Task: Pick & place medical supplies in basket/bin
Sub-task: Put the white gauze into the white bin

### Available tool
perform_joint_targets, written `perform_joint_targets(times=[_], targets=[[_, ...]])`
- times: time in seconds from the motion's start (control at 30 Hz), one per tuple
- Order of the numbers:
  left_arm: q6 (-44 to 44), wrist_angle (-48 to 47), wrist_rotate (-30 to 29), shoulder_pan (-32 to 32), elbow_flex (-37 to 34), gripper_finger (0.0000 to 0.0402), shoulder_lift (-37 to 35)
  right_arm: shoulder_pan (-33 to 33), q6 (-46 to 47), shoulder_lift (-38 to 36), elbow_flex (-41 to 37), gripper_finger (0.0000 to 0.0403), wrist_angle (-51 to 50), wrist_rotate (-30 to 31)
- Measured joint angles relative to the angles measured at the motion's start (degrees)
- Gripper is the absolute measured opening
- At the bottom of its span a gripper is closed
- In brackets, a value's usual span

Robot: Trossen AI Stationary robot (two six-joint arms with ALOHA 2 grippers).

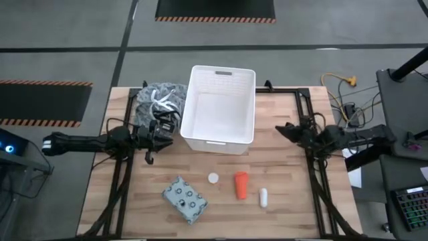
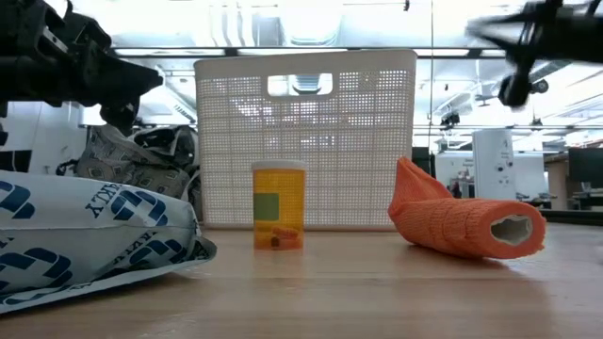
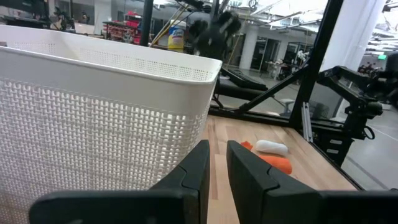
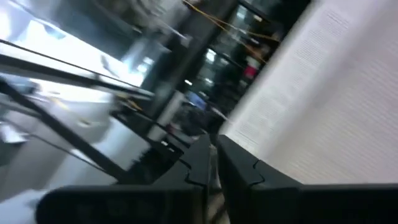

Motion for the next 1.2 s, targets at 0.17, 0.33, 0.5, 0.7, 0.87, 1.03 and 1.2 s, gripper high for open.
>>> perform_joint_targets(times=[0.17, 0.33, 0.5, 0.7, 0.87, 1.03, 1.2], targets=[[0.00, 0.05, 0.00, -0.01, 0.00, 0.0038, -0.02, 2.08, -4.02, 7.66, 12.38, 0.0092, -8.06, -5.01], [0.00, 0.05, -0.01, 0.00, 0.00, 0.0038, 0.00, 3.97, 1.30, 17.65, 26.70, 0.0155, -32.65, -6.63], [-2.27, 0.05, 0.19, -0.01, 0.00, 0.0038, 0.00, 5.54, 13.72, 28.44, 37.26, 0.0194, -48.02, -11.75], [-3.63, 0.02, 0.26, 0.00, 0.00, 0.0038, 0.03, 10.01, 22.09, 40.86, 44.94, 0.0199, -49.84, -16.83], [-3.63, 0.00, 0.31, -0.02, 0.00, 0.0038, 0.57, 15.64, 30.84, 51.37, 49.58, 0.0191, -60.23, -17.76], [-3.63, -0.16, 0.33, 0.00, 0.00, 0.0038, 1.32, 21.56, 42.35, 60.36, 52.45, 0.0187, -68.94, -19.38], [-3.63, -0.17, 0.31, -0.01, 0.00, 0.0038, 2.58, 25.44, 52.15, 67.80, 53.29, 0.0195, -69.24, -19.59]])
